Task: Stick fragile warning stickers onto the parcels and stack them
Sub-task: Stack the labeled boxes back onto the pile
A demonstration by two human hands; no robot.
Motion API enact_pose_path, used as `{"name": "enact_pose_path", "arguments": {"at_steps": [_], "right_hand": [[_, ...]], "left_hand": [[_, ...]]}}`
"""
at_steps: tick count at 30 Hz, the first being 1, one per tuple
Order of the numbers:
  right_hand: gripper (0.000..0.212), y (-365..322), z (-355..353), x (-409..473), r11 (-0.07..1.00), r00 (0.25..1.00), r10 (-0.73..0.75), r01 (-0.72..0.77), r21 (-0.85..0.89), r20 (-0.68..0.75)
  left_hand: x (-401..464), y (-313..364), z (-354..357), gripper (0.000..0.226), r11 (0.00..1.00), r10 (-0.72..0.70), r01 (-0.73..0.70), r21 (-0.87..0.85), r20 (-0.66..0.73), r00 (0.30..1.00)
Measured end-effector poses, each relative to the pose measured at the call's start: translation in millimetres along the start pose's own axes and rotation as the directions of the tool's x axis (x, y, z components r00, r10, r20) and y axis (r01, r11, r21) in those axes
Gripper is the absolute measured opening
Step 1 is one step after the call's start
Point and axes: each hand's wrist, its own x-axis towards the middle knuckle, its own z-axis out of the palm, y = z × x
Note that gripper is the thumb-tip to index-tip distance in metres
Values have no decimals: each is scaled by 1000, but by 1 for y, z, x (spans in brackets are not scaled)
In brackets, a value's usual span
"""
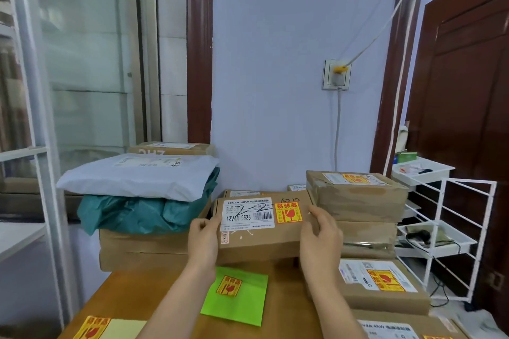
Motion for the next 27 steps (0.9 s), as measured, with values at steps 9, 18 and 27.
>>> {"name": "enact_pose_path", "arguments": {"at_steps": [9, 18, 27], "right_hand": [[40, 5, 40, 36, 992, 998, -59, 58, -114, -9], [41, 23, 79, 47, 989, 1000, 4, -5, -150, -7], [41, 49, 115, 73, 996, 997, 71, -69, 62, -38]], "left_hand": [[47, -5, 23, 3, 995, 89, -90, -36, -32, 995], [88, -33, 40, 20, 977, 196, -206, -56, -149, 969], [111, -44, 50, 21, 962, 227, -240, -130, -107, 968]]}}
